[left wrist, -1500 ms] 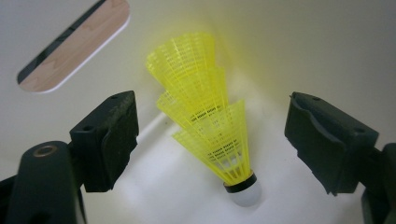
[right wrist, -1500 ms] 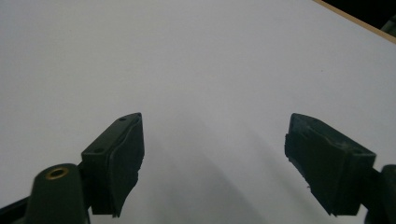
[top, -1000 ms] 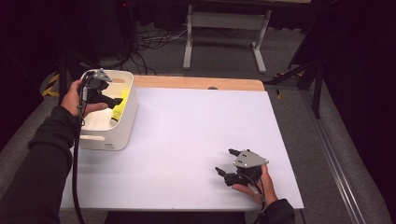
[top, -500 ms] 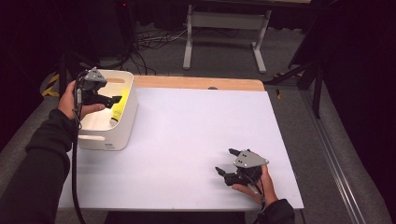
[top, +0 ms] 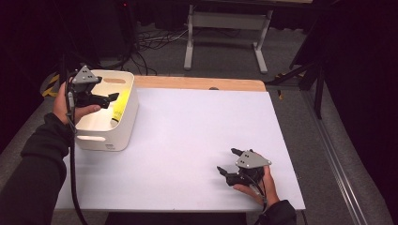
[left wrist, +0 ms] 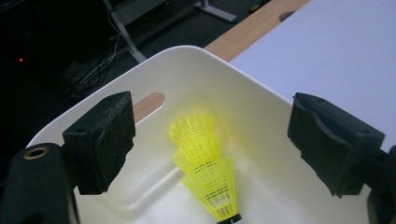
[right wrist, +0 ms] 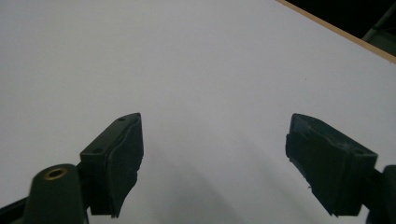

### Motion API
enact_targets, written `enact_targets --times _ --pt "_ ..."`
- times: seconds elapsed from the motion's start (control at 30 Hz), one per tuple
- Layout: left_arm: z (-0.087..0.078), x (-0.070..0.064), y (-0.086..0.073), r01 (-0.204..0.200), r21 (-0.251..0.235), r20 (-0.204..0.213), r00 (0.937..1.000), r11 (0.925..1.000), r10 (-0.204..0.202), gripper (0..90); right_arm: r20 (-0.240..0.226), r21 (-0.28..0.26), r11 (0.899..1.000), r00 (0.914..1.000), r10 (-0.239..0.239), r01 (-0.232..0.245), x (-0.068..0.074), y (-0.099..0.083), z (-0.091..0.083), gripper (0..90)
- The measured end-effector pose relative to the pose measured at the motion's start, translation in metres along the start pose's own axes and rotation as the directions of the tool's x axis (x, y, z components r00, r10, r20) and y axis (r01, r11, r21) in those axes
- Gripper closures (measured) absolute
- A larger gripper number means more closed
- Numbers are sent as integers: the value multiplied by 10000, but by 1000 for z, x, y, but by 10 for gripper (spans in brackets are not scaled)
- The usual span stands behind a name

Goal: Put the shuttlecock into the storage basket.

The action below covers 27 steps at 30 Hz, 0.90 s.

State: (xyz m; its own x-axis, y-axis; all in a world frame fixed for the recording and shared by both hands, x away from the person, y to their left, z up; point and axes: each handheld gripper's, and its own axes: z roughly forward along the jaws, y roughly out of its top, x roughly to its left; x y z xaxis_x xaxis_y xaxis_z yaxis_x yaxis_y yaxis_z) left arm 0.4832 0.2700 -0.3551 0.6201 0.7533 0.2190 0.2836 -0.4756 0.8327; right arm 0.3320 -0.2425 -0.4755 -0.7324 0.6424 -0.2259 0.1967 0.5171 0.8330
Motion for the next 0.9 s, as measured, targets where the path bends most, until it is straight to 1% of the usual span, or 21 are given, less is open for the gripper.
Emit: enact_targets --times 0.13,0.17,0.27,0.3,0.37,0.43,0.5,0.53,0.57,0.6,0.7,0.73,0.83,0.9 --pt "-6 -4 -1 -170 -439 -168 9997 9989 163 167 28 -42 10000 10000 2 -2 0 0 0 196" --pt "-8 -6 -2 -176 -608 -132 9998 9980 168 167 38 -37 10000 10000 -4 4 0 0 0 196" --pt "-11 -7 -2 -239 -715 -105 9997 9972 232 164 47 -17 10000 10000 -16 16 0 0 0 196" --pt "-13 -9 -2 -199 -859 -99 9998 9961 191 164 53 -9 10000 10000 -44 44 1 0 0 196" --pt "-14 -10 -2 -195 -950 -57 9998 9953 191 164 58 -11 10000 10000 -57 57 1 0 0 196" --pt "-16 -12 -2 -237 -1024 -99 9997 9945 228 164 66 5 10000 9999 -82 82 1 1 0 196" --pt "-18 -14 -2 -306 -1107 -56 9995 9934 301 164 49 7 10000 10000 -87 87 2 1 0 196" --pt "-18 -15 -3 -269 -1186 -10 9996 9926 270 165 45 2 10000 9999 -100 99 2 1 0 196" --pt "-19 -15 -3 -296 -1223 -58 9996 9921 291 165 45 2 10000 9999 -100 99 2 1 0 196" --pt "-20 -16 -3 -288 -1288 7 9996 9912 292 166 55 2 10000 9999 -85 85 2 1 0 196" --pt "-21 -20 -4 -321 -1336 -11 9995 9905 322 165 55 1 10000 10000 -83 83 2 1 0 196" --pt "-22 -21 -5 -306 -1395 67 9995 9897 319 165 62 0 10000 9999 -96 96 2 1 0 196" --pt "-24 -23 -5 -393 -1475 24 9992 9883 401 163 52 -1 9999 9999 -125 125 2 2 0 196" --pt "-26 -25 -6 -422 -1571 91 9990 9867 442 161 46 2 9999 9999 -139 139 3 2 0 196"
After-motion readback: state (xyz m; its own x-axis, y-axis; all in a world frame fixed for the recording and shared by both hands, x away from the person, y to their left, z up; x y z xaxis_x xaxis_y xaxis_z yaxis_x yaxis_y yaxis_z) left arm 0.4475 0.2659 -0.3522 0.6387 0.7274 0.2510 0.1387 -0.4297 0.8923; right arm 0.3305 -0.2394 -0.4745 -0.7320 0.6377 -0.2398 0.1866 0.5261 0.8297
